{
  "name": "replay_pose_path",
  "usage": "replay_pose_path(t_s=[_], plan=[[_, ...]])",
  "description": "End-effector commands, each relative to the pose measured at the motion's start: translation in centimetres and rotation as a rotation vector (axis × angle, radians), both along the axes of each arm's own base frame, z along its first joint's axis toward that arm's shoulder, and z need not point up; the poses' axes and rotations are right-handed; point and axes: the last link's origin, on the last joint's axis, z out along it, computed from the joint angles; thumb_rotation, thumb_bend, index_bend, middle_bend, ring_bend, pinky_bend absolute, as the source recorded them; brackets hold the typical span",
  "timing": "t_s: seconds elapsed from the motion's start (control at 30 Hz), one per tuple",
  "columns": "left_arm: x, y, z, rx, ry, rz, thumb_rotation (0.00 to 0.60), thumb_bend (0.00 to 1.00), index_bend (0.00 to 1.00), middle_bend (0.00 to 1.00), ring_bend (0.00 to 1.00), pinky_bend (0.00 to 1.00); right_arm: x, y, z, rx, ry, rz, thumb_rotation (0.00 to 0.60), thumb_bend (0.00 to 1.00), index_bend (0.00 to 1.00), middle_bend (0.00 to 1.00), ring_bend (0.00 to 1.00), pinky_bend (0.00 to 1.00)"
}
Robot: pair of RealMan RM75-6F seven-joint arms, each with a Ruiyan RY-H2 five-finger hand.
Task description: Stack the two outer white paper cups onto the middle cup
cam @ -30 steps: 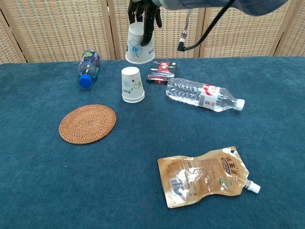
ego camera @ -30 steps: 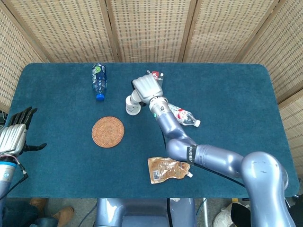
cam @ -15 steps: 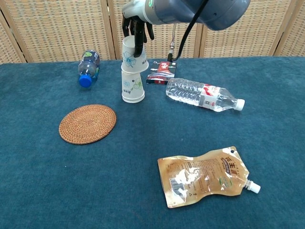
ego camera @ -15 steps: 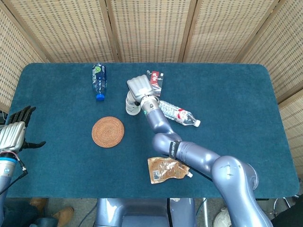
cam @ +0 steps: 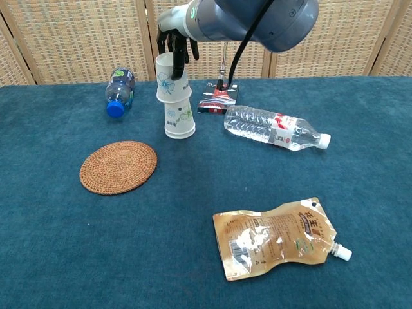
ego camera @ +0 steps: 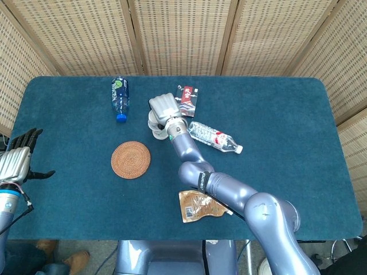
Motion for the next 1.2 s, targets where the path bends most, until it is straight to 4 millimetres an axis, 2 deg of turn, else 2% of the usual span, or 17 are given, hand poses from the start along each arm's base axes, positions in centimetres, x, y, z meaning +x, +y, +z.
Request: replay_pose_path(t_s=[0.03,0.13,0.4,0.6,0.77,0.83,0.9,0.93,1.1,1.2], plan=[[0.0,0.1,0.0,0.001,-0.002,0.001,0.600,0.00,0.00,0.00,0.00,0.00,0.0,0.0,-0.3,0.009,0.025,-0.001,0.600,0.01,0.15,0.11,0.12,0.15],[0.0,0.1,0.0,-0.001,-0.004,0.003,0.600,0.00,0.00,0.00,0.00,0.00,0.1,0.0,-0.2,0.011,0.026,-0.005,0.600,0.00,0.10,0.03,0.04,0.07],[0.1,0.0,0.0,-0.008,-0.006,-0.004,0.600,0.00,0.00,0.00,0.00,0.00,0.0,0.4,1.1,0.011,0.045,-0.009,0.600,0.00,0.09,0.02,0.03,0.05],[-0.1,-0.2,-0.6,-0.024,-0.002,-0.018,0.600,0.00,0.00,0.00,0.00,0.00,-2.7,1.3,6.3,-0.058,0.075,0.096,0.600,0.00,0.09,0.00,0.01,0.00],[0.2,-0.3,-0.8,-0.025,-0.004,-0.040,0.600,0.00,0.00,0.00,0.00,0.00,-6.9,2.4,10.7,-0.175,0.095,0.231,0.600,0.00,0.06,0.00,0.00,0.00],[0.5,-0.5,-0.8,-0.017,-0.001,-0.061,0.600,0.00,0.00,0.00,0.00,0.00,-9.4,3.3,12.5,-0.206,0.094,0.268,0.600,0.00,0.05,0.00,0.00,0.00],[1.0,-0.8,-0.8,-0.007,-0.003,-0.088,0.600,0.00,0.00,0.00,0.00,0.00,-13.1,4.7,14.6,-0.230,0.098,0.278,0.600,0.00,0.03,0.00,0.00,0.00],[1.3,-1.1,-0.8,0.006,-0.001,-0.117,0.600,0.00,0.00,0.00,0.00,0.00,-16.1,6.4,16.1,-0.242,0.094,0.275,0.600,0.00,0.02,0.00,0.00,0.00],[1.5,-2.1,-1.0,0.033,-0.006,-0.179,0.600,0.00,0.00,0.00,0.00,0.00,-21.8,10.6,18.0,-0.240,0.075,0.278,0.600,0.00,0.01,0.00,0.00,0.00],[1.5,-2.7,-1.0,0.038,-0.005,-0.204,0.600,0.00,0.00,0.00,0.00,0.00,-23.9,12.6,18.4,-0.244,0.083,0.265,0.600,0.00,0.00,0.00,0.00,0.00]])
